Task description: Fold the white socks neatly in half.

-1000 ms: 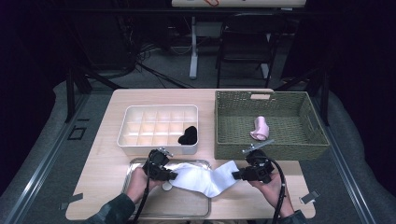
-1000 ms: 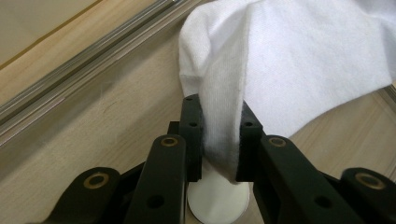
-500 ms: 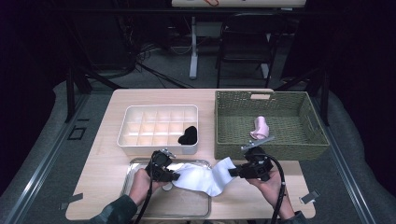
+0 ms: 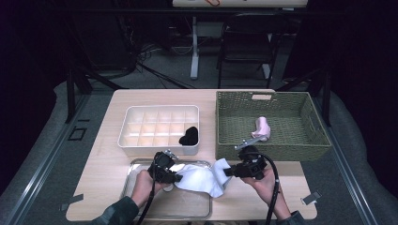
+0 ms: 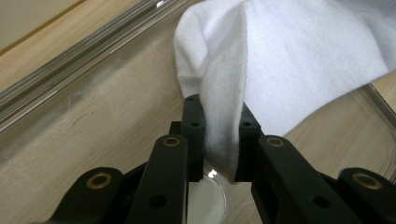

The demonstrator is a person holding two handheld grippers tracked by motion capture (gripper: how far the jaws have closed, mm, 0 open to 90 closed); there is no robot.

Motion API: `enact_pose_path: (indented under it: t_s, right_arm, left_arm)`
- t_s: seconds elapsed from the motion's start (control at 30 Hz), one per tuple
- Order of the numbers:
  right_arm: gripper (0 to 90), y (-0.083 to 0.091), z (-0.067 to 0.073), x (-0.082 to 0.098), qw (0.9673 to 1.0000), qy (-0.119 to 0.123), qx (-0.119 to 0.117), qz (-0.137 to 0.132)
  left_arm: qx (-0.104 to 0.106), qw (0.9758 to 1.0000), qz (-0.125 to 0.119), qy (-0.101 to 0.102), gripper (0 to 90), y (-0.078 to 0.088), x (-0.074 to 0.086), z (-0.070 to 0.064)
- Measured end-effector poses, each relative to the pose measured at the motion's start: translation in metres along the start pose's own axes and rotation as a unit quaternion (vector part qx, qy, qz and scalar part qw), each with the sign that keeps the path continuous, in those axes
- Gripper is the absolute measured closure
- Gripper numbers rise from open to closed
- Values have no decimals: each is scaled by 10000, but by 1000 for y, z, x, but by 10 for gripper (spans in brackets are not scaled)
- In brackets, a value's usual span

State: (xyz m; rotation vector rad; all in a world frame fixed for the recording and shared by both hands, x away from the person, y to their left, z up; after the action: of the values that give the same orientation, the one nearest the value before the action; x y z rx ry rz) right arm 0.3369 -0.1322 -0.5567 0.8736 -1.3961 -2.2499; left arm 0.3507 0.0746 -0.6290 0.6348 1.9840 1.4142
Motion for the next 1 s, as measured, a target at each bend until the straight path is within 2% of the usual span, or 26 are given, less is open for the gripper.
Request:
enact_pose_path:
  t_s: [0.17, 0.33, 0.4, 0.43, 0.57, 0.63, 0.73, 0.77, 0.83, 1.0]
  right_arm:
    - [820, 2, 5, -9, 10000, 37, 14, -42]
    - [823, 0, 13, -20, 9998, 203, 48, -17]
    - [824, -8, 16, -25, 9994, 252, 153, 163]
    - [824, -8, 16, -25, 9994, 252, 153, 163]
    - [824, -23, 20, -36, 9987, 328, 199, 343]
    - [824, -28, 23, -41, 9987, 337, 144, 361]
    - [824, -35, 28, -47, 9978, 455, 194, 439]
    - [824, -35, 28, -47, 9978, 455, 194, 439]
    - [824, -41, 32, -52, 9967, 539, 260, 547]
    - [823, -50, 37, -55, 9958, 610, 267, 620]
  left_arm:
    - [-19, 10000, -56, -3, 807, 2, -3, -5]
    - [58, 10000, -30, 45, 808, -2, -5, -9]
    - [211, 9997, -62, 119, 807, -2, -6, -9]
    - [239, 9996, -61, 137, 807, -2, -7, -9]
    - [273, 9996, -45, 115, 807, -3, -7, -11]
    - [297, 9995, -40, 113, 806, -3, -8, -12]
    - [343, 9993, -65, 124, 805, -2, -9, -13]
    - [288, 9994, -95, 172, 805, -2, -10, -13]
    - [344, 9993, -67, 146, 803, -3, -11, -14]
    - [376, 9992, -66, 87, 795, -7, -13, -17]
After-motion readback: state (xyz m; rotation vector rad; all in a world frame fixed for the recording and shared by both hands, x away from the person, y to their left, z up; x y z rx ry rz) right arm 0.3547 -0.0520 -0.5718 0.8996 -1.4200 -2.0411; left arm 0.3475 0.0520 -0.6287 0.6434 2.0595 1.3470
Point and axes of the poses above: each handheld gripper's, and its own axes: y roughly backward along the jaws, x roughly out of its underside, z roughly to its left, the point moved 9 cm from there along -y, roughly forward along the jaws, and after that the axes turned 15 degrees about z, right-handed, at the moved point
